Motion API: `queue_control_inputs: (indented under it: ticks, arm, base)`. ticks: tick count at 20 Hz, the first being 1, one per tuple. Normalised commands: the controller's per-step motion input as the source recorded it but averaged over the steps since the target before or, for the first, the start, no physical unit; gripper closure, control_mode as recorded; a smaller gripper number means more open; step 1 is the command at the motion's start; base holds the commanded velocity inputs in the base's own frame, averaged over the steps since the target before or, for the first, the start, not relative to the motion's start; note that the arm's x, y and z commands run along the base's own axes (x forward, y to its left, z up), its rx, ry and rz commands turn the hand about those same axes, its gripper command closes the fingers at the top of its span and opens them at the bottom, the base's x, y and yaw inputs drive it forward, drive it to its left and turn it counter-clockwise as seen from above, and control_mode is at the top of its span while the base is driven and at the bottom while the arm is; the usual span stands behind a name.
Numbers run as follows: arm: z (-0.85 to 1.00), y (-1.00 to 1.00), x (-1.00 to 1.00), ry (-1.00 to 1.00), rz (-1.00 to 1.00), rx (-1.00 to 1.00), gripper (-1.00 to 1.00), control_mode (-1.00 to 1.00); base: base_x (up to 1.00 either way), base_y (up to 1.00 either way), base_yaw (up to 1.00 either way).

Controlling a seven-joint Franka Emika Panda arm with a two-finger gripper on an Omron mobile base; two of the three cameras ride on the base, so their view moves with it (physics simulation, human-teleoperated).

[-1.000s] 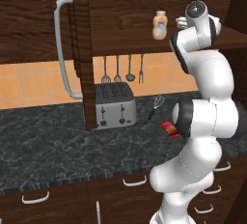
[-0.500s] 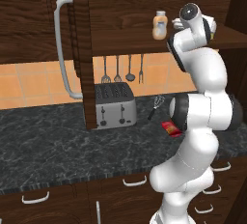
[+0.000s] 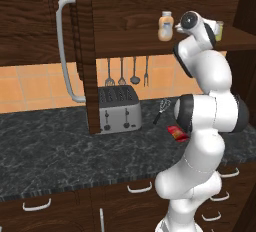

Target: Put the shaker and condiment bottle from the counter next to their counterparts in the cabinet.

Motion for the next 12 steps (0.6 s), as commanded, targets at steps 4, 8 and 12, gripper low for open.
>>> queue_control_inputs:
  ticks: [4, 8, 12]
  arm:
    - [0.0, -0.04, 0.0, 0.0, 0.0, 0.0, -1.0, -1.0]
    - [0.0, -0.2, -0.01, 0.0, 0.0, 0.02, -1.0, -1.0]
    - [0.0, -0.17, -0.37, 0.0, 0.0, 0.0, -1.0, -1.0]
  base:
    - [0.0, 0.0, 0.0]
    - [0.0, 0.0, 0.0]
    - [0.0, 0.0, 0.0]
